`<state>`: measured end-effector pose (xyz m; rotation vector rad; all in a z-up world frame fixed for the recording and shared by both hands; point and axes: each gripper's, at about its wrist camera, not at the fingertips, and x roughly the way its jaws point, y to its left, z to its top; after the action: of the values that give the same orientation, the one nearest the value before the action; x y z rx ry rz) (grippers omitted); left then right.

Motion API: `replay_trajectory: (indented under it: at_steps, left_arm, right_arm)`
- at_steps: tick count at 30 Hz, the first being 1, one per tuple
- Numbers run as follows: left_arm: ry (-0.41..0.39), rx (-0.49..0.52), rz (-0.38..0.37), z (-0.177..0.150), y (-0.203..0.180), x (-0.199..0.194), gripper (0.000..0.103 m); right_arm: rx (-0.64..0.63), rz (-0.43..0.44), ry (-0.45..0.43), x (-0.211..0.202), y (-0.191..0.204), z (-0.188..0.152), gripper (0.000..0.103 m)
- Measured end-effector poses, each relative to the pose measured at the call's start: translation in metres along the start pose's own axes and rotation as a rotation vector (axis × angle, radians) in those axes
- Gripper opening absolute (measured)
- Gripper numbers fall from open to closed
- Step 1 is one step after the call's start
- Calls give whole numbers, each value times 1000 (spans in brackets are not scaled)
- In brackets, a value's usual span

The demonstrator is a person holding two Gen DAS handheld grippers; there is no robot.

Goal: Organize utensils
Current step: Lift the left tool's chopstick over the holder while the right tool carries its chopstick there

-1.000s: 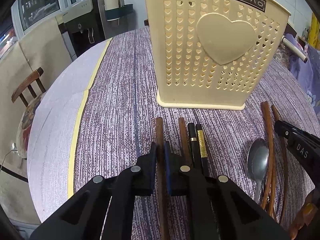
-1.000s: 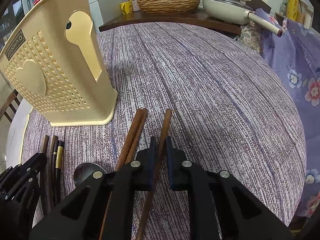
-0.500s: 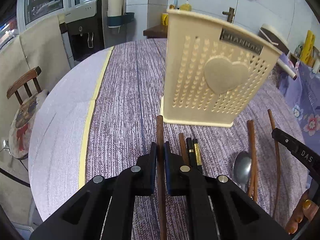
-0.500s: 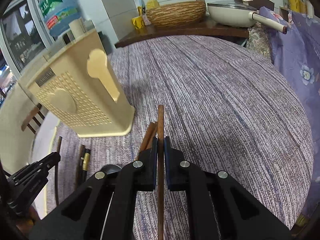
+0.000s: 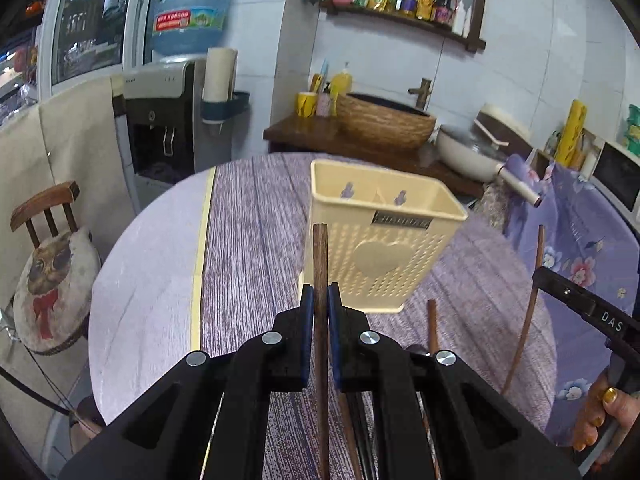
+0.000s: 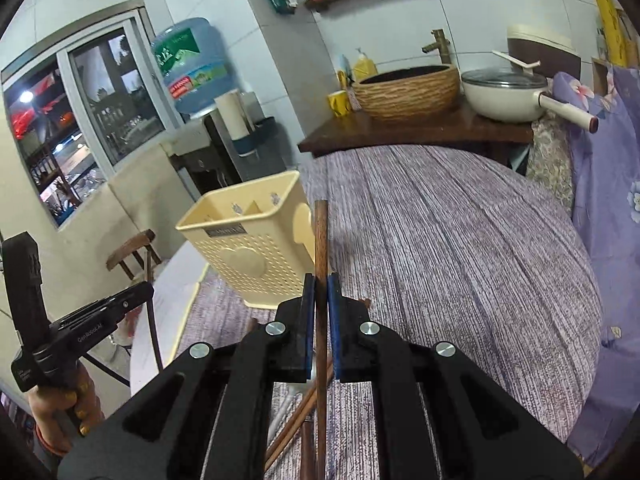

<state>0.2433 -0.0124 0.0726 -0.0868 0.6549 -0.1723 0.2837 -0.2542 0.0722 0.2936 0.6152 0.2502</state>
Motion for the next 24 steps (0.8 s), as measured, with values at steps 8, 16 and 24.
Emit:
replay_trajectory:
  at_steps: [8, 16, 24]
  left_arm:
    - [-57, 22, -1, 11, 1, -23, 8]
    - [-72, 20, -16, 24, 5, -36, 8]
    - [-123, 30, -49, 56, 2, -60, 8]
  right_arm:
    - [-51, 30, -22, -23, 14, 10, 7]
    - [-94, 59, -42, -39, 31, 25, 7]
    - [-148, 86, -91, -58, 56, 63, 7]
